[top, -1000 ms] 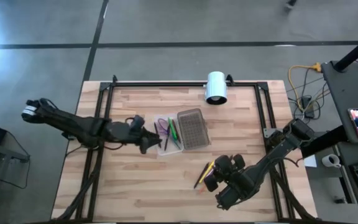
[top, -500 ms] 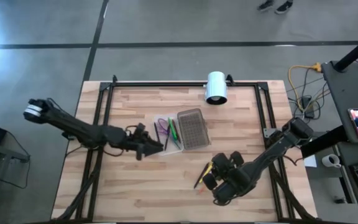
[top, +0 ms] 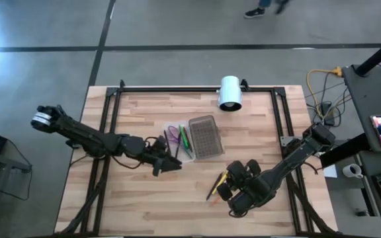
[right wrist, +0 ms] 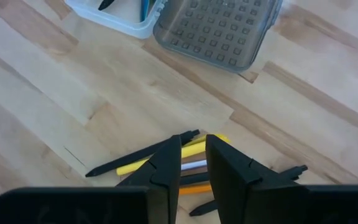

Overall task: Pick & place school supplies into a supply box
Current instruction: Put the black pen into the black supply box

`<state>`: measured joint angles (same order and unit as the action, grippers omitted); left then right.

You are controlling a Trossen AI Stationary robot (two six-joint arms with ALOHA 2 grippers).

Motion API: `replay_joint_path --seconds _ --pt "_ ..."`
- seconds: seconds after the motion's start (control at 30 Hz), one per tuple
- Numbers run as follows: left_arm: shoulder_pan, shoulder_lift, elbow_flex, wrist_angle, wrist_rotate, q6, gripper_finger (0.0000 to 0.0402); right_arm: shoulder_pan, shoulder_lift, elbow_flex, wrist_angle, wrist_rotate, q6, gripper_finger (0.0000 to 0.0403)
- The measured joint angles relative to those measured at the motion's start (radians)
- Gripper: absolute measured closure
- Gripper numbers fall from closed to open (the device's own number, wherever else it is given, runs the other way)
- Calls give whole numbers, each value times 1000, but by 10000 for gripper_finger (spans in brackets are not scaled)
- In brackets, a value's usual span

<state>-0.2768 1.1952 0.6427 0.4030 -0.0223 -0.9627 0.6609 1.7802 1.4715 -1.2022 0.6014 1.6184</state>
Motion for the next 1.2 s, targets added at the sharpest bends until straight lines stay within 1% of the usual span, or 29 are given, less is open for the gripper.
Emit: replay_joint_path --seconds 0.13,0.27,0.43,0.57,0.63,0.67,0.7,0.77,0.83,0.9,1.0,1.07,1.2 --pt "-53 8 12 5 21 0 233 0 0 0 -2 0 -4 335" --pt "-102 89 57 4 12 16 233 0 0 0 -13 0 -7 335" --pt "-111 201 134 -1 10 18 233 2 -2 0 -16 -10 -31 335" --pt "-110 282 206 -2 8 19 233 21 -5 0 -23 -106 -206 335" --pt "-111 327 246 -15 8 27 233 36 -5 0 -34 -164 -247 335" --pt "-110 353 273 -47 9 27 233 44 -5 0 -46 -185 -247 335" --pt "-110 378 305 -107 13 20 233 53 -5 1 -69 -202 -228 335" --pt "-108 422 370 -293 17 -11 233 72 -5 0 -158 -226 -133 335" --pt "-108 470 441 -450 16 -15 233 94 -5 0 -253 -248 15 335" --pt "-109 508 499 -566 15 -15 233 113 -7 -4 -329 -291 160 335" --pt "-109 540 567 -612 14 4 233 122 -41 -41 -333 -381 285 335" --pt "-109 550 593 -613 3 29 233 120 -75 -98 -289 -400 349 335" --pt "-108 551 604 -614 -103 38 233 105 -170 -281 -89 -404 472 335"
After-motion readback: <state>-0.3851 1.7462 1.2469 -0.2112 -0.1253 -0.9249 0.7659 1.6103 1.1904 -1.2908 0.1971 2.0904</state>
